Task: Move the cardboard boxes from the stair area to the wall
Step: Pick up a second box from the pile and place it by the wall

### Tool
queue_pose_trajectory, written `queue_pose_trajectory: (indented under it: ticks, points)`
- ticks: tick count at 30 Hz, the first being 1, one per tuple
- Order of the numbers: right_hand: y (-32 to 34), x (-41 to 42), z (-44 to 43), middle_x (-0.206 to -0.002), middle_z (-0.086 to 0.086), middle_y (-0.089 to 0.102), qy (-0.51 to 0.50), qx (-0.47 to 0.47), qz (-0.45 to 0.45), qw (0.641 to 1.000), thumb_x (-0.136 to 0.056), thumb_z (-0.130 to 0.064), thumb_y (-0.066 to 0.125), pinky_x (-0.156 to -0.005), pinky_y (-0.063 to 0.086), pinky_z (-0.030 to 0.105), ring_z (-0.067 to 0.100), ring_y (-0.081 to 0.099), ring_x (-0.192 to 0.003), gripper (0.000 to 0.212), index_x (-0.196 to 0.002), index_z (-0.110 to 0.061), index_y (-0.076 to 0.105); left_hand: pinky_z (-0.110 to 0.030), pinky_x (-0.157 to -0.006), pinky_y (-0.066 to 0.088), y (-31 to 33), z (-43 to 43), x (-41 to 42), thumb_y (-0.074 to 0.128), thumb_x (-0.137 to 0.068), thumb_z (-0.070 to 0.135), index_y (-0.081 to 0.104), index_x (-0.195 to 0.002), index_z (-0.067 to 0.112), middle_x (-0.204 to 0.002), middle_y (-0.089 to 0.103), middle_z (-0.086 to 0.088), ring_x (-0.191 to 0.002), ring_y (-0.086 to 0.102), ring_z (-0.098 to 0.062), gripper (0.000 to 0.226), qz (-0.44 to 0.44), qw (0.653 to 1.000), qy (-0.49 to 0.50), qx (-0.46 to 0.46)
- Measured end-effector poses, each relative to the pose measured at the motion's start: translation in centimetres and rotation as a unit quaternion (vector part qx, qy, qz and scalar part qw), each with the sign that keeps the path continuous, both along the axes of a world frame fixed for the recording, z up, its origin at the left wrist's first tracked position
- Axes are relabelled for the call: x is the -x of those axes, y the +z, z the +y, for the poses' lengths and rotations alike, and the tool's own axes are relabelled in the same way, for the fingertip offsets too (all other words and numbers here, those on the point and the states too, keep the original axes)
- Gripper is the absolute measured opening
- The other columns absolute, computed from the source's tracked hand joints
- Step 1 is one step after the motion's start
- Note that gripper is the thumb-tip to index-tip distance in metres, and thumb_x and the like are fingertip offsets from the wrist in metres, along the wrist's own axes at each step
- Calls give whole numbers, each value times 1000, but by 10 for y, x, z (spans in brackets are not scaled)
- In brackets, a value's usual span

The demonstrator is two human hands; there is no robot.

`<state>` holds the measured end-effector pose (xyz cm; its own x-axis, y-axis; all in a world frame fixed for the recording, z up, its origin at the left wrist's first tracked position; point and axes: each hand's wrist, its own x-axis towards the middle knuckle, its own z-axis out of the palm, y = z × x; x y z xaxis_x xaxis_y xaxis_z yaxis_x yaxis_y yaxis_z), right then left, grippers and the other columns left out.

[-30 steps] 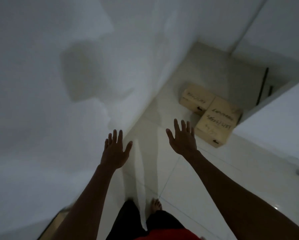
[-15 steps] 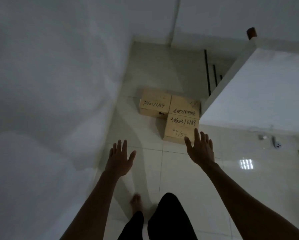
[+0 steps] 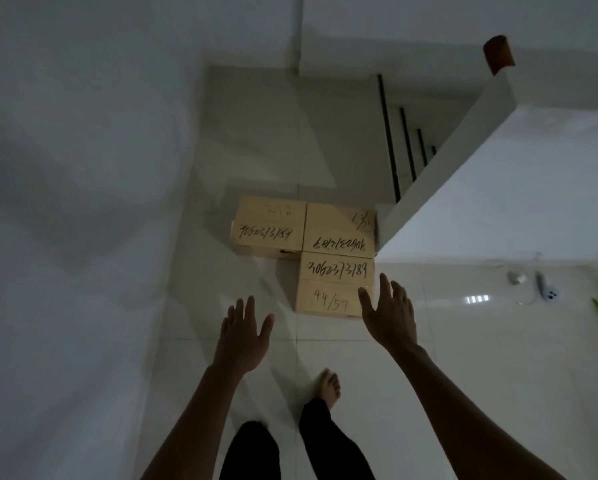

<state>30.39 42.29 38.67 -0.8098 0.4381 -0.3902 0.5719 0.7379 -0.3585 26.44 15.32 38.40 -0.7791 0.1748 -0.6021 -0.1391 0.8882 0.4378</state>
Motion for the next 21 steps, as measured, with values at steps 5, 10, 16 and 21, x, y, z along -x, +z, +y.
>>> queue_pose_trajectory:
  ticks: [5,10,16,21]
  points:
    - [-122,74,54,-150,20,39,-71,47,-19,996,-94,-57,46,-102,45,58,39,43,-134,73,-151,-17,26,-45,-122,15,-108,61,82,31,-96,57,8,-155,16,-164,9,-12,-151,8,-30,75,-24,1000,14,-6]
    - [-291,118,103,-144,21,45,-120,41,-48,991,-96,-52,49,-84,52,48,39,54,-122,68,-148,-12,33,-48,-115,30,-276,107,162,41,-95,53,12,-155,18,-160,21,-15,-145,25,-36,75,-64,997,-11,32]
    - [-477,135,153,-141,24,46,-216,51,-68,973,-87,-64,53,-92,50,52,43,54,-120,84,-148,-11,30,-41,-115,32,-466,154,209,46,-89,62,13,-154,14,-160,24,-12,-145,30,-31,88,-143,982,111,-45]
    - [-533,127,158,-129,6,59,-292,146,-27,945,-83,-67,60,-83,56,42,29,61,-106,82,-143,-17,34,-45,-99,50,-540,166,189,52,-84,64,51,-135,22,-133,60,-7,-117,59,-29,66,-172,961,184,-113]
